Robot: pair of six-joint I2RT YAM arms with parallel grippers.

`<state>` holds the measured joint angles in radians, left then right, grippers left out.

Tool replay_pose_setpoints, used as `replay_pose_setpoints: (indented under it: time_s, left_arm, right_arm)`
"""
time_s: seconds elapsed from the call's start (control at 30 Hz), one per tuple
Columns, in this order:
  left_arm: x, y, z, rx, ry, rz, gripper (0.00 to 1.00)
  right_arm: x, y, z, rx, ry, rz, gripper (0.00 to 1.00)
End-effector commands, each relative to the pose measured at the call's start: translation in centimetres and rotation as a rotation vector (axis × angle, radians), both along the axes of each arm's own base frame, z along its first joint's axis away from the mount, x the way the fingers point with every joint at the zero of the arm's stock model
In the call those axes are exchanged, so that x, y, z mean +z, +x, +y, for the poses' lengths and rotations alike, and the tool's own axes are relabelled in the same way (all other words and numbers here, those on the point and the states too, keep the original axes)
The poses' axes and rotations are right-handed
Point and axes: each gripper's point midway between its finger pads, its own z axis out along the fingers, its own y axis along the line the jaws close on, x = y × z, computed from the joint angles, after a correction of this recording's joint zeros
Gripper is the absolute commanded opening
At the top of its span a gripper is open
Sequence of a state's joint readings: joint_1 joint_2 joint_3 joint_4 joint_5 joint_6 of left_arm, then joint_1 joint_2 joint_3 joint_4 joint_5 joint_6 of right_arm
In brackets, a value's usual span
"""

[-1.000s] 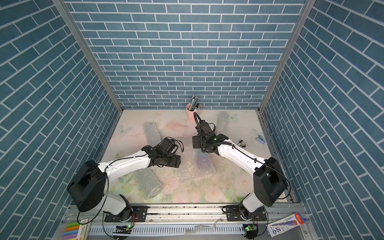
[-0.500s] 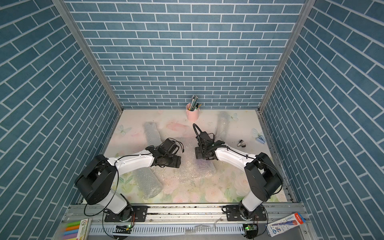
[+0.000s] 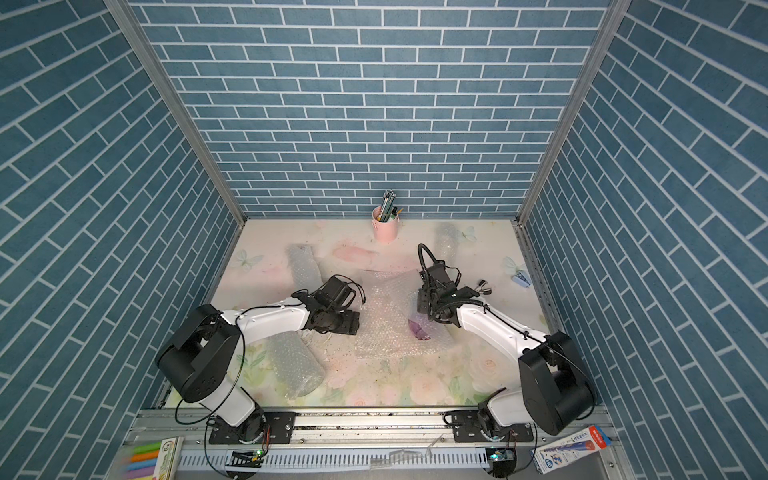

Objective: Unwrap the vase from the bubble wrap
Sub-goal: Unwrap the bubble wrap at the center of the board, then pick up the vase from the bubble wrap.

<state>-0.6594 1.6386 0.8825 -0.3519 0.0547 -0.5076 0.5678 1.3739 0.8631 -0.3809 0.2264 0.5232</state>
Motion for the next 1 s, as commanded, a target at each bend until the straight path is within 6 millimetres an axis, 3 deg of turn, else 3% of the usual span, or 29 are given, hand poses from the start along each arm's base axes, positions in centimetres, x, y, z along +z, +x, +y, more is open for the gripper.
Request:
replay_pose_setpoints:
  time_s: [0.0,0.1,0.27,0.47,0.6,0.7,0.97]
  left_arm:
    - [-0.2,0.1,-0.2,-0.009,-0.002,0.012,0.86]
    - [0.0,0.1,-0.4,-0.013,-0.006,0.012,0.86]
    - [0.4,0.4,-0.7,-0.02,-0.012,0.006,0.86]
    - [0.9,0.7,-0.8,-0.021,-0.019,-0.004,0.86]
    - [1.4,0.7,-0.9,-0.021,-0.023,-0.01,0.86]
    - [2.2,0.8,-0.7,-0.021,-0.022,-0.024,0.86]
    - [5.8,0.8,-0.1,-0.027,-0.029,-0.091,0.88]
  right_arm:
    - [1.1,-0.5,-3.2,-0.059,-0.1,-0.023,0.69]
    - [2.6,-0.7,-3.8,-0.064,-0.108,-0.051,0.68]
    - [5.0,-1.2,-2.7,0.004,-0.072,-0.085,0.68]
    - [6.9,-2.5,1.3,0.2,-0.094,-0.087,0.67]
    - [6.2,-3.4,4.9,0.329,-0.073,-0.032,0.67]
    - [5.1,-3.4,6.6,0.375,-0.059,0.015,0.67]
    - [2.0,-1.4,6.6,0.383,-0.179,0.126,0.68]
